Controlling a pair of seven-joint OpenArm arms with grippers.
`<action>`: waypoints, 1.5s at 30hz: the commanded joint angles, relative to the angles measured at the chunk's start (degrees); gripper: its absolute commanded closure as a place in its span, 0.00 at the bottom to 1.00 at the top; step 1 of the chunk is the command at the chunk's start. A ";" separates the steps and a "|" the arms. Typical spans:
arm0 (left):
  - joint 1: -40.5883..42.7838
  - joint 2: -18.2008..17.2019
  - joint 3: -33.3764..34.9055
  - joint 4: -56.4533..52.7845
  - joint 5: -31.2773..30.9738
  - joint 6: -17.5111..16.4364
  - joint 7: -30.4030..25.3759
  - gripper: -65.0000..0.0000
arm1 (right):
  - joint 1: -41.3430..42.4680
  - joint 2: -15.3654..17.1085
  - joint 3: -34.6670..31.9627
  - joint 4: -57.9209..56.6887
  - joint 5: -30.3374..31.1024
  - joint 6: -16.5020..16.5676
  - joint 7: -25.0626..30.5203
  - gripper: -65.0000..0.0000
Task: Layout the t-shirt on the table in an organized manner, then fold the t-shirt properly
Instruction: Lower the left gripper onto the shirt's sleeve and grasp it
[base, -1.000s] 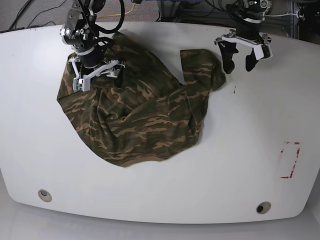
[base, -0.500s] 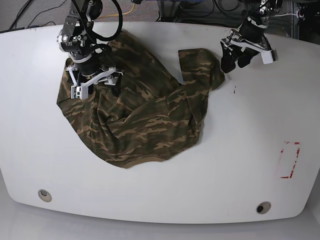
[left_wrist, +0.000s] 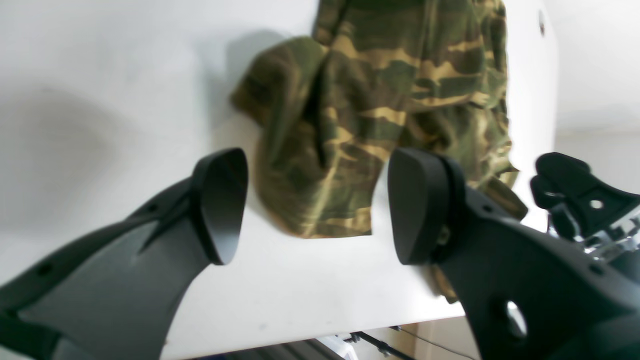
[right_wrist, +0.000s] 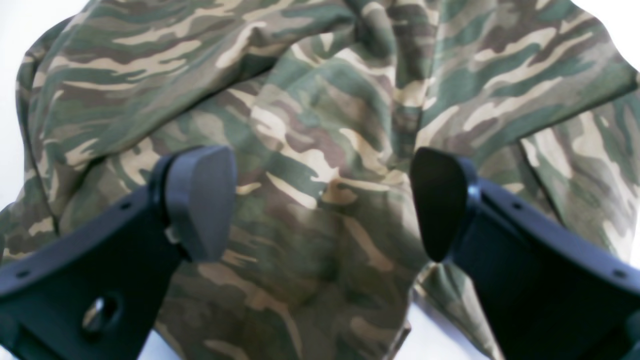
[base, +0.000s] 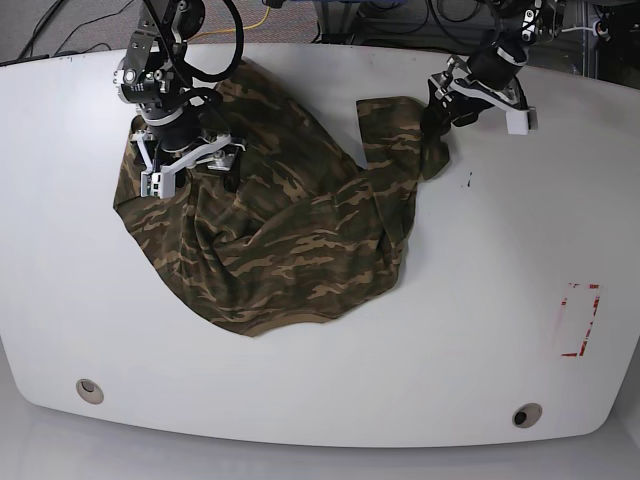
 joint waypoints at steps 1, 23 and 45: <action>-0.26 -0.22 0.42 0.85 -0.66 -0.75 0.50 0.37 | 0.50 0.35 0.09 1.13 0.74 0.31 1.43 0.19; -4.66 -0.22 4.99 -8.47 -0.84 -0.75 1.11 0.37 | 0.41 0.08 0.09 1.22 0.74 0.31 1.43 0.19; -7.82 -0.13 8.15 -12.16 -0.84 -0.75 0.85 0.83 | 5.42 2.11 0.44 0.95 0.66 0.31 1.43 0.19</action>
